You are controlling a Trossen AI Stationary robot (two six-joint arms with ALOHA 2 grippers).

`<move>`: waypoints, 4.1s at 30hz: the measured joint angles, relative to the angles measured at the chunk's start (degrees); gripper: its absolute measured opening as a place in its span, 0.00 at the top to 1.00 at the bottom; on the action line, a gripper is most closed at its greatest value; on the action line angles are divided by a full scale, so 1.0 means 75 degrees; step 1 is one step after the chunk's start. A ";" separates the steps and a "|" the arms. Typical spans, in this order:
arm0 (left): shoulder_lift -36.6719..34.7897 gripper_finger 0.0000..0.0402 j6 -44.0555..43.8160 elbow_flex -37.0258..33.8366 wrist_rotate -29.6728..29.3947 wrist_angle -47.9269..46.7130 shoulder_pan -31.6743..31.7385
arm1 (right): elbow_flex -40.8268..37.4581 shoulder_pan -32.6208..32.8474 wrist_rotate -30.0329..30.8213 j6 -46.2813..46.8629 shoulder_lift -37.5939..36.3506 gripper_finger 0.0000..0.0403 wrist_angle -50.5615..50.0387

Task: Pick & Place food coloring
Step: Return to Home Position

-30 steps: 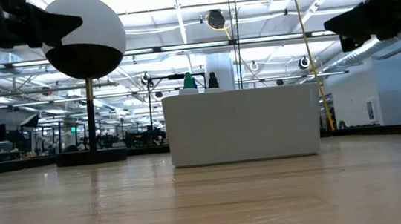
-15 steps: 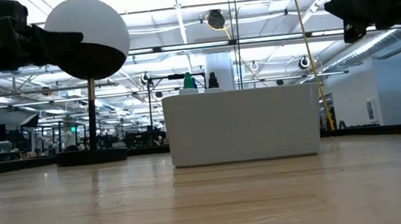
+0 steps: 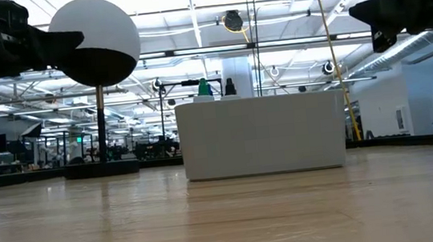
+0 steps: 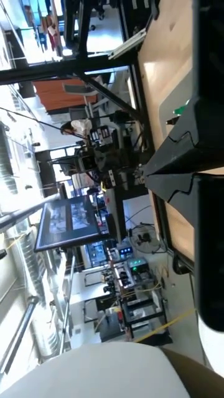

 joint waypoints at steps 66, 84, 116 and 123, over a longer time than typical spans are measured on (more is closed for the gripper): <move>0.0012 1.00 0.0512 0.0006 0.0313 -0.1530 -0.0238 | 0.0663 0.0927 -0.0446 -0.1966 -0.1204 1.00 -0.1724; 0.0012 1.00 0.1637 0.0006 -0.0746 -0.2818 -0.1056 | 0.0009 -0.0320 0.0590 -0.1402 -0.1172 1.00 -0.1149; 0.0009 1.00 0.1229 0.0006 -0.2019 -0.2788 -0.3316 | -0.0003 -0.0685 0.0193 -0.1153 -0.1172 1.00 -0.1419; 0.0009 1.00 0.1122 0.0006 -0.2388 -0.3236 -0.3316 | -0.0006 -0.0685 0.0191 -0.1008 -0.1169 1.00 -0.1466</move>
